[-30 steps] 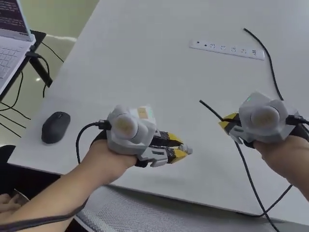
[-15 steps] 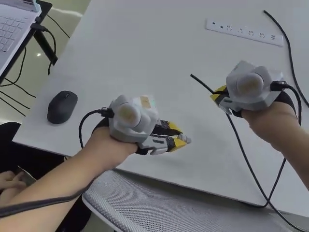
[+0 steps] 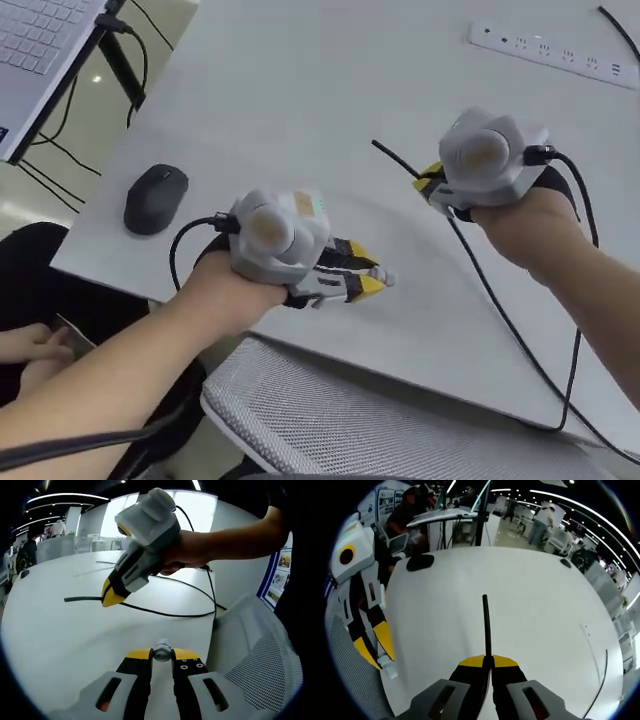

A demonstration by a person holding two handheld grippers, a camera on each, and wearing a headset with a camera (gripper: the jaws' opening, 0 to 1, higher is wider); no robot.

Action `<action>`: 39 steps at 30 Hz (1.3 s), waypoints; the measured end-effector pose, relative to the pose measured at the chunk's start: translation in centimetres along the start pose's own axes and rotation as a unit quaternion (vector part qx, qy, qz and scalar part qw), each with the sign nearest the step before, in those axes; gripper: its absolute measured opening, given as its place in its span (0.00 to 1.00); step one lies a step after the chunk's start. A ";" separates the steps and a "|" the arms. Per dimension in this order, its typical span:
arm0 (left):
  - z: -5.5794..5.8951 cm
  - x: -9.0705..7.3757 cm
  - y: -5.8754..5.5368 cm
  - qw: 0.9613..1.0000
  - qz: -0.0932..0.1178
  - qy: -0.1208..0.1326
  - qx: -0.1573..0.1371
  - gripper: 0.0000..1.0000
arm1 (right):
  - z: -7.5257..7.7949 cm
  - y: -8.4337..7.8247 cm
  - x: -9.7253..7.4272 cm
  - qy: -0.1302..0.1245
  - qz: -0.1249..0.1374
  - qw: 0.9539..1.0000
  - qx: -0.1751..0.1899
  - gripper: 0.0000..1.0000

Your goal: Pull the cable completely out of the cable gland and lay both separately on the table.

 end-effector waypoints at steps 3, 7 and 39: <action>-0.6 -0.2 -0.8 1.000 0.000 0.005 -0.009 0.15 | -0.8 0.5 0.8 0.013 0.001 1.000 -0.007 0.00; -1.4 -0.4 -1.7 1.000 -0.005 0.011 -0.013 0.15 | -2.2 1.0 2.2 0.039 0.008 0.999 -0.019 0.00; -3.7 0.4 -4.0 0.998 -0.056 0.016 -0.006 0.16 | -4.1 0.4 5.5 0.078 0.011 0.996 -0.049 0.00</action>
Point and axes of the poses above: the centre of the closed fingertips' face, and the gripper's own axes: x roughly forward along the fingers, z roughly to its right, y roughly out of its top, the point moved 9 cm from there along -x, roughly backward along the fingers, and after that the axes turned 9 degrees about -y, right-handed, at the moved point
